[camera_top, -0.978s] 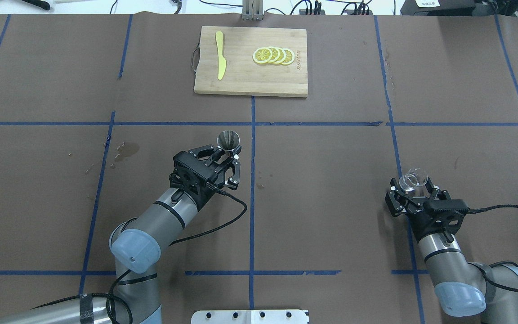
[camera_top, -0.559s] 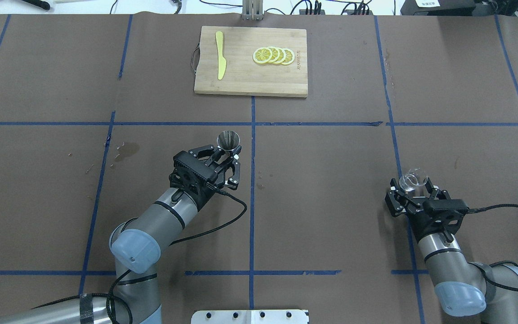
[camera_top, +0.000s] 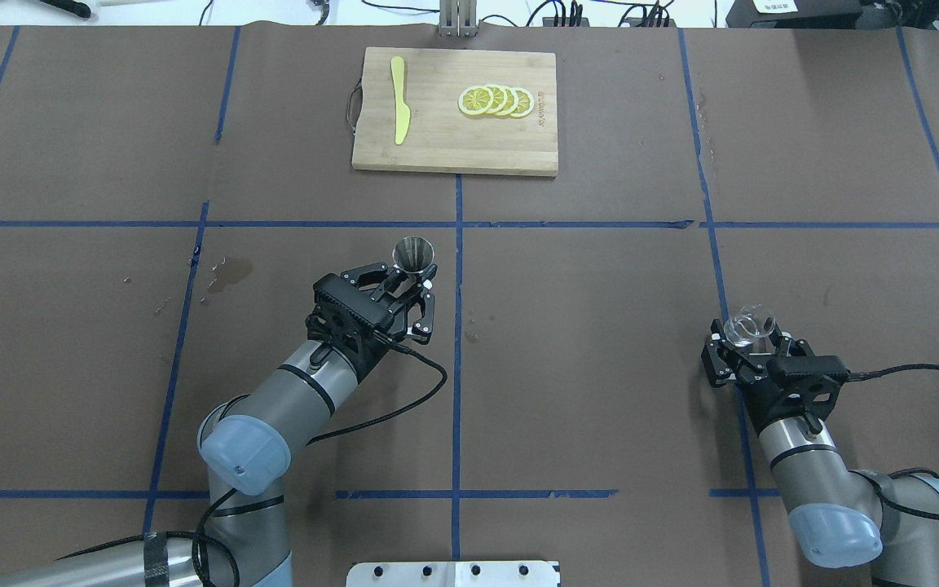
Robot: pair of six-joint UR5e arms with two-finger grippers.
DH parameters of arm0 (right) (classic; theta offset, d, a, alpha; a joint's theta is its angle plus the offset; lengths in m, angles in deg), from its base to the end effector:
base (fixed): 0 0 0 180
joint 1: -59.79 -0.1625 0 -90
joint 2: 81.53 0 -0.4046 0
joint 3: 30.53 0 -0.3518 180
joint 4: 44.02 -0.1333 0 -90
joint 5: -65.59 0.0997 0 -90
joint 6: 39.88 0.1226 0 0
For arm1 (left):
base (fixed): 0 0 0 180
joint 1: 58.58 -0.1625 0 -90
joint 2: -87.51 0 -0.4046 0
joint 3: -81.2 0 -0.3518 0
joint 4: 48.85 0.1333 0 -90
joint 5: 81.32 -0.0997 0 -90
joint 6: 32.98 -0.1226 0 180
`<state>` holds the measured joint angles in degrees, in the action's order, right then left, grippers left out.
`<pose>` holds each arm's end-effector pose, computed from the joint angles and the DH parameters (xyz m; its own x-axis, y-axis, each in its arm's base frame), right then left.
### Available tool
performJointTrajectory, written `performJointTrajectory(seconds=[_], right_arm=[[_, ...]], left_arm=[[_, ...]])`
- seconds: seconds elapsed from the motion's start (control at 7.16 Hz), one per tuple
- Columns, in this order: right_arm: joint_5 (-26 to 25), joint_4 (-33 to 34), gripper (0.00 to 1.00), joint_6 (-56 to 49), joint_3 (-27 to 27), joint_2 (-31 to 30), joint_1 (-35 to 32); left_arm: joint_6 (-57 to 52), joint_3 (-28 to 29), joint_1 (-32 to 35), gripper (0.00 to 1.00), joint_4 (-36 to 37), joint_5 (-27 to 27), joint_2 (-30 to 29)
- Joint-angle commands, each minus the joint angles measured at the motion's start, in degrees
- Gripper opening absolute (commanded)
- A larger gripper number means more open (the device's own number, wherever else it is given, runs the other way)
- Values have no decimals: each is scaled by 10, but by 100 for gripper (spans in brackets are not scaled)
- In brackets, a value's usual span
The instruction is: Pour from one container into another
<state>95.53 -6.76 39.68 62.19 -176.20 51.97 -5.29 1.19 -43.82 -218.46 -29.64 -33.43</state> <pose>-0.3925 -0.2957 0.5392 0.7488 0.0115 0.6627 -0.6075 0.4120 0.6791 0.5393 -0.3585 0.2681 0.6166 0.5560 -0.5574 0.5237 0.2390 0.8177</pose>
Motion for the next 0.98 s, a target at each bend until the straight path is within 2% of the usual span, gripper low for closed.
performJointTrajectory(seconds=[0.0,0.14,0.42,0.56,0.84], right_arm=[[7,0,44,-1,0,0,-1],[8,0,32,-5,0,0,-1],[8,0,16,-17,8,1,-2],[8,-1,11,-25,18,2,-2],[7,0,0,-84,81,15,-2]], left_arm=[[-1,-1,0,0,-1,-1,0],[-1,-2,0,0,-1,-1,0],[-1,-4,0,0,-1,-1,0],[-1,-4,0,0,-1,0,0],[-2,-4,0,0,-2,2,1]])
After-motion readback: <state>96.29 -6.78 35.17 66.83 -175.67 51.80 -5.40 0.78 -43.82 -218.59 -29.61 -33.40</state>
